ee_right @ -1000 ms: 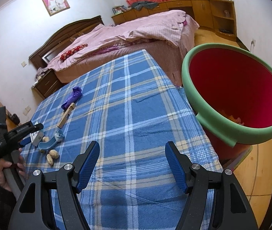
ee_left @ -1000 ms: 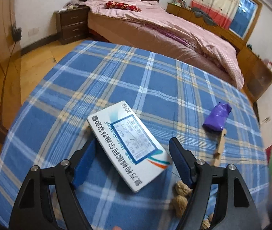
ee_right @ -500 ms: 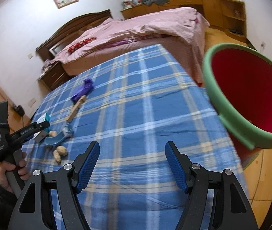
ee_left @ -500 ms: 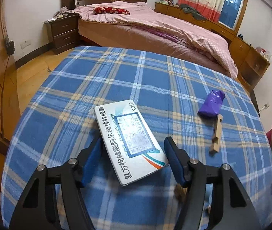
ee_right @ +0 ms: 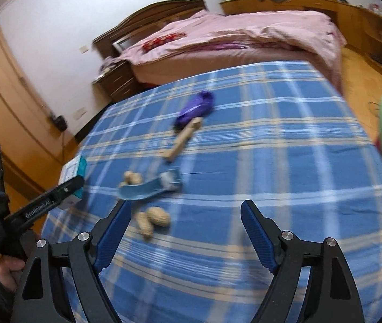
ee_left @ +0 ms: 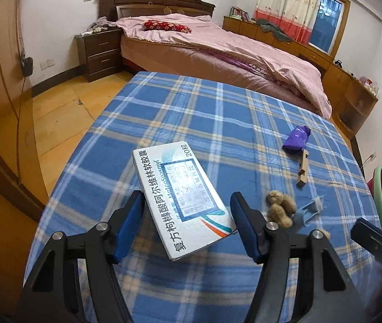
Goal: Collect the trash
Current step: 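Grasp the white medicine box with the left tool while the right tool grasps the blue plastic scoop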
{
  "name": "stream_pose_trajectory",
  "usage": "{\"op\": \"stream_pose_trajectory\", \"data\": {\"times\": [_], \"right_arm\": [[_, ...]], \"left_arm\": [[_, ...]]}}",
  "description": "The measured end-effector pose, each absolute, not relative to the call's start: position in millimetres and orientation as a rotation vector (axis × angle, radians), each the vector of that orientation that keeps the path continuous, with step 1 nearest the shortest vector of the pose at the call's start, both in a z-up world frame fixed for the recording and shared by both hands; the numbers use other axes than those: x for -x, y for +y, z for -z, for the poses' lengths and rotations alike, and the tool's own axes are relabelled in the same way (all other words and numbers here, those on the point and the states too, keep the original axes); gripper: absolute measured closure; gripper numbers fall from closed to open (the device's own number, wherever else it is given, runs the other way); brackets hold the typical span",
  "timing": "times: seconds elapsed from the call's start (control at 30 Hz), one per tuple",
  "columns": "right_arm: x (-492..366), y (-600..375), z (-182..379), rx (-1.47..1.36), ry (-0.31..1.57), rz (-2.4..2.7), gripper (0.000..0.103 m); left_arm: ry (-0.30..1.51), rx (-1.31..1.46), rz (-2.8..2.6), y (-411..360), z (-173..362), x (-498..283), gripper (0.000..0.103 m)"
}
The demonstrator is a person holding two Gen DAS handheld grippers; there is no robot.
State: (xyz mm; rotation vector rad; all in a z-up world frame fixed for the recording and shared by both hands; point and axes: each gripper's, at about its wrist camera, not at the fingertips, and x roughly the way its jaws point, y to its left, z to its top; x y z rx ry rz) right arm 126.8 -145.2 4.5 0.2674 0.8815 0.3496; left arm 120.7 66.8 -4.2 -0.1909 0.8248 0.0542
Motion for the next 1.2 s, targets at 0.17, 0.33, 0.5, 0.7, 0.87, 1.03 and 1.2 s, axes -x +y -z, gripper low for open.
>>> {"op": "stream_pose_trajectory", "data": {"times": [0.17,0.33,0.5,0.7,0.87,1.03,1.2], "right_arm": [[-143.0,-119.5,2.8,-0.240,0.918,-0.396,0.016],[-152.9,-102.8,8.7,-0.194,0.935,-0.405,0.016],[-161.4,-90.2,13.4,-0.154,0.933,-0.405,0.016],[-165.7,-79.1,14.3,-0.068,0.915,-0.384,0.016],[-164.7,-76.6,14.9,-0.025,0.898,-0.370,0.027],[-162.4,-79.3,13.4,-0.022,0.903,-0.360,0.027],[-151.6,-91.1,1.4,-0.065,0.870,-0.352,0.027]], "left_arm": [[0.844,0.221,-0.053,76.4,13.9,-116.0,0.036],[0.846,0.233,-0.042,78.8,16.7,-114.4,0.036],[0.844,0.240,-0.033,79.6,17.6,-114.7,0.036],[0.837,0.237,-0.025,77.9,16.6,-113.9,0.036],[0.827,0.237,-0.022,77.0,13.8,-111.9,0.036],[0.818,0.236,-0.014,75.3,10.1,-107.9,0.036],[0.808,0.233,-0.002,70.8,5.4,-103.3,0.036]]}}
